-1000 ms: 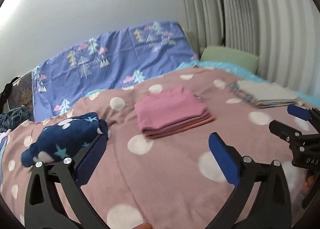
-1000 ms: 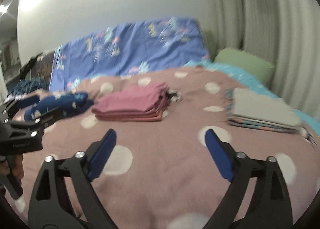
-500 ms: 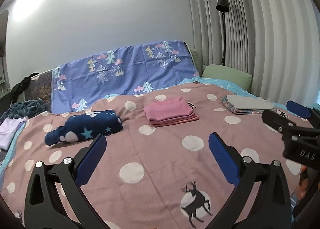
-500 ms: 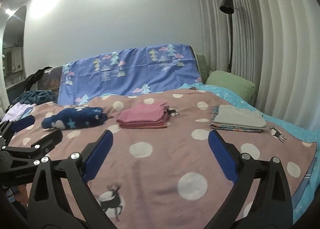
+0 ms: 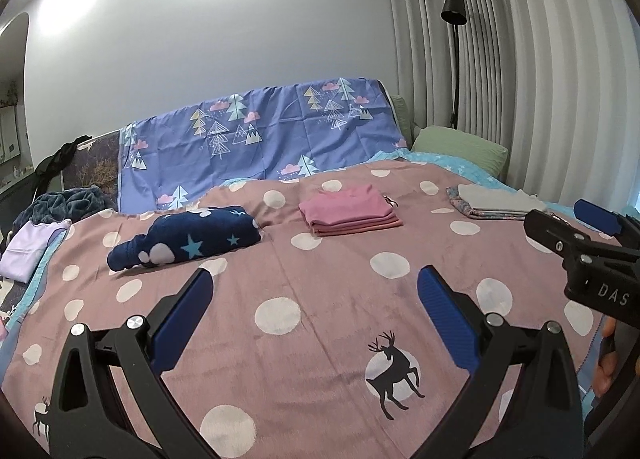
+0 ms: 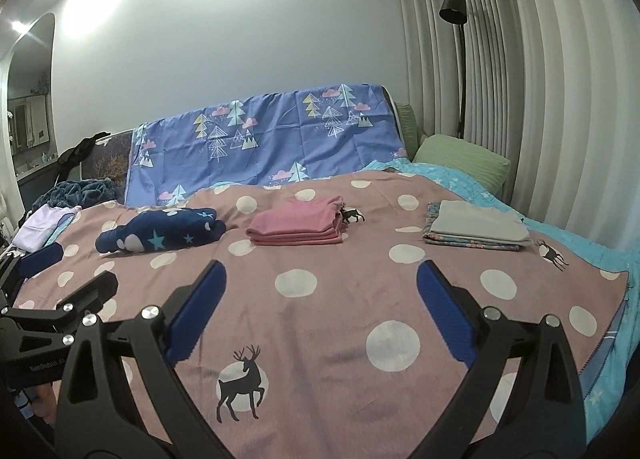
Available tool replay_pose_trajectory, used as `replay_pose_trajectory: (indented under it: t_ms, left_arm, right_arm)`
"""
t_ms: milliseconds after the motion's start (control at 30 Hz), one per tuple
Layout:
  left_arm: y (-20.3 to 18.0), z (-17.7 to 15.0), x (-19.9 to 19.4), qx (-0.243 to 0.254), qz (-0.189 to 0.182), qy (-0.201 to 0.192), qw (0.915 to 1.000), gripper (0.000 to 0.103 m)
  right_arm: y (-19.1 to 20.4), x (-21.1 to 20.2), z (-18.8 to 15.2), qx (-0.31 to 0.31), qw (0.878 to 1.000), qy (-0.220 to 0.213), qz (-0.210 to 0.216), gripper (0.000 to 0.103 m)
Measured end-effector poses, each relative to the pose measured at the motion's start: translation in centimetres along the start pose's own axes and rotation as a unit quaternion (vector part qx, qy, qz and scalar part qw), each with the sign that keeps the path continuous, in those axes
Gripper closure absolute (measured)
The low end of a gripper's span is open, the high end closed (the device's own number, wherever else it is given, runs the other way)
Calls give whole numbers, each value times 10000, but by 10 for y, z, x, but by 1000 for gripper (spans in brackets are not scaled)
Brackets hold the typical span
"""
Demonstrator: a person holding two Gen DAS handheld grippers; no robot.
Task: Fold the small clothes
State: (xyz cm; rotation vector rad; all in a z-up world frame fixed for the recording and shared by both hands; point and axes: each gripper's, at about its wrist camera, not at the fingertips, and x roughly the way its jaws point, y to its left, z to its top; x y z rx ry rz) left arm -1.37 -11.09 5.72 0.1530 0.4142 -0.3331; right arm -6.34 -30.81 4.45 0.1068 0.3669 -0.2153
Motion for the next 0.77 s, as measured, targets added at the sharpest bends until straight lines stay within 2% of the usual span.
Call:
replay_pose_trajectory:
  t_ms: [767]
  left_arm:
    - [-2,-7,4,80,-55,178,9998,1]
  right_arm:
    - [-1,10,-4,78,9998,194,26,5]
